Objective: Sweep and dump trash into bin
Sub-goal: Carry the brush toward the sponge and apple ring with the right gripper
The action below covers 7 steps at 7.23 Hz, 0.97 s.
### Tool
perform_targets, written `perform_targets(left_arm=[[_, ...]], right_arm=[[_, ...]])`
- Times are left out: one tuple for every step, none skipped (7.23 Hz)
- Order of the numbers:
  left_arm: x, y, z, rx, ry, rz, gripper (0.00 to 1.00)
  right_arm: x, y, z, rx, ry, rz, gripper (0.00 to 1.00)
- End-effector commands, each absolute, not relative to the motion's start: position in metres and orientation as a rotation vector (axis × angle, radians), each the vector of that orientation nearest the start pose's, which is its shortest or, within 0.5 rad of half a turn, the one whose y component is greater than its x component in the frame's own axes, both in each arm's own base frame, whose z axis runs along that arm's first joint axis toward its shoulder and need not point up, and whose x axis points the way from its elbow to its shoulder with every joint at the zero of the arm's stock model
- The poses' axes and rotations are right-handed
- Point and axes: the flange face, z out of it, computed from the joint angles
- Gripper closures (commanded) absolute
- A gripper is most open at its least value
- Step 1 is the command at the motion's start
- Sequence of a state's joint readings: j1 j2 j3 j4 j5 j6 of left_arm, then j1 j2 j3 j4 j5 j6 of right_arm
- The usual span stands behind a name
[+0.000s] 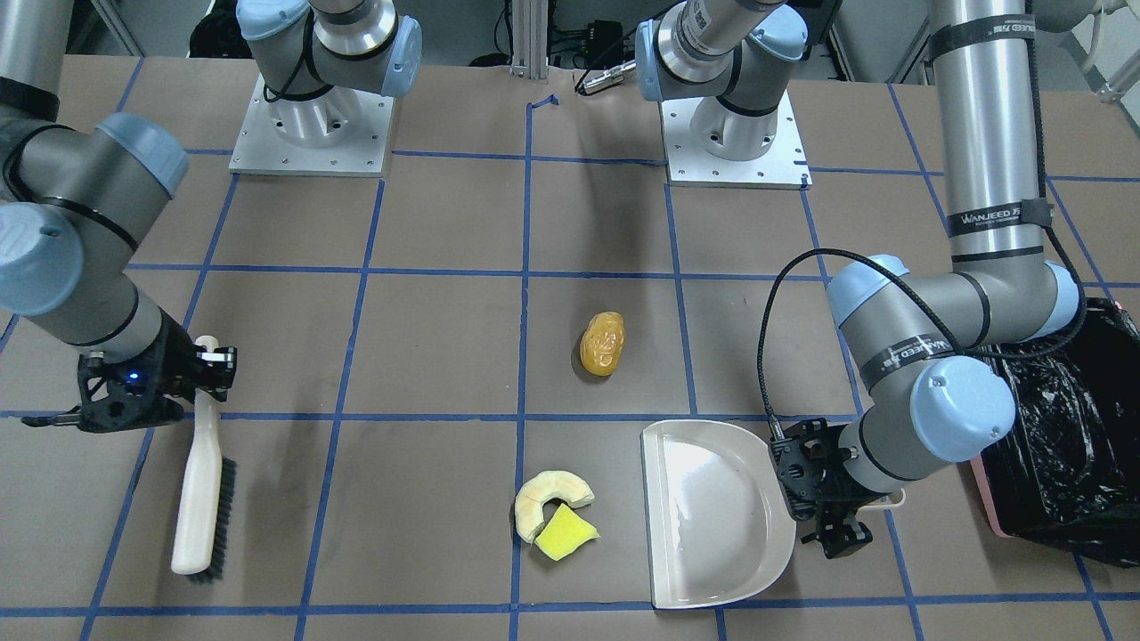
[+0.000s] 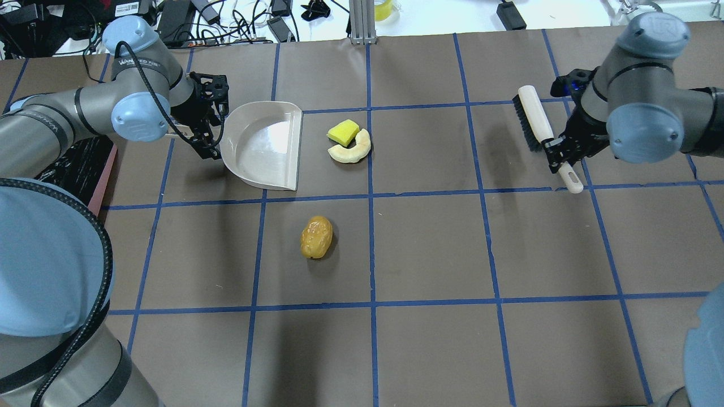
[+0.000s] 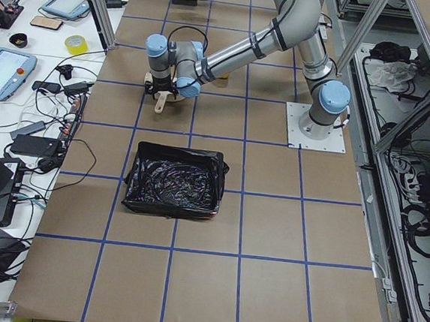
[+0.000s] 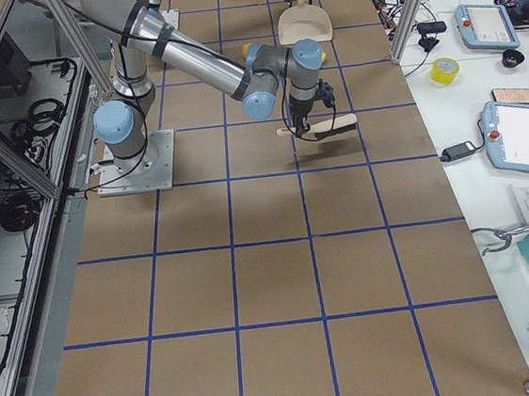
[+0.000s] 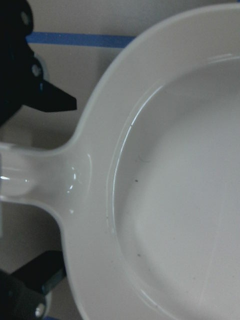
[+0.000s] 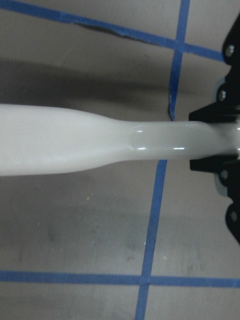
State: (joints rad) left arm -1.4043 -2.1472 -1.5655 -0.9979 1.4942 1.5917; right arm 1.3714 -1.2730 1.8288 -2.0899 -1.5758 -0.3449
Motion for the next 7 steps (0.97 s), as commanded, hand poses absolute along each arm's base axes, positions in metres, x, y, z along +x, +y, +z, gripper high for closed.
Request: perform_targets(left_arm=[[-0.035,-0.666,0.203,2.18,2.311,-0.087,0.0],[-0.035,-0.668,0.201,2.178,2.315,-0.103,0.0],[-0.034,-0.667,0.2,2.181,2.315,-0.101,0.01],[-0.033,-0.67,0.199,2.175,2.319,-0.102,0.01],[-0.032,-0.676,0.208,2.163,2.311,-0.125,0.01],[-0.031,-0.68,0.216,2.138,2.318,-0.141,0.03],[-0.027,-0.679,0.218,2.13,2.325,-0.141,0.03]], right_arm=[[0.115,-0.56,0.259,-0.138,3.131,0.05,1.0],[0.155,-0.563,0.268,-0.128,3.136,0.024,1.0],[0.183,-0.565,0.272,-0.094,3.136,0.065,1.0],[0.21,-0.567,0.271,-0.065,3.137,0.061,1.0],[0.243,-0.566,0.268,-0.055,3.128,0.057,1.0],[0.27,-0.568,0.262,-0.007,3.116,0.065,1.0],[0.294,-0.57,0.254,0.01,3.115,0.073,1.0]])
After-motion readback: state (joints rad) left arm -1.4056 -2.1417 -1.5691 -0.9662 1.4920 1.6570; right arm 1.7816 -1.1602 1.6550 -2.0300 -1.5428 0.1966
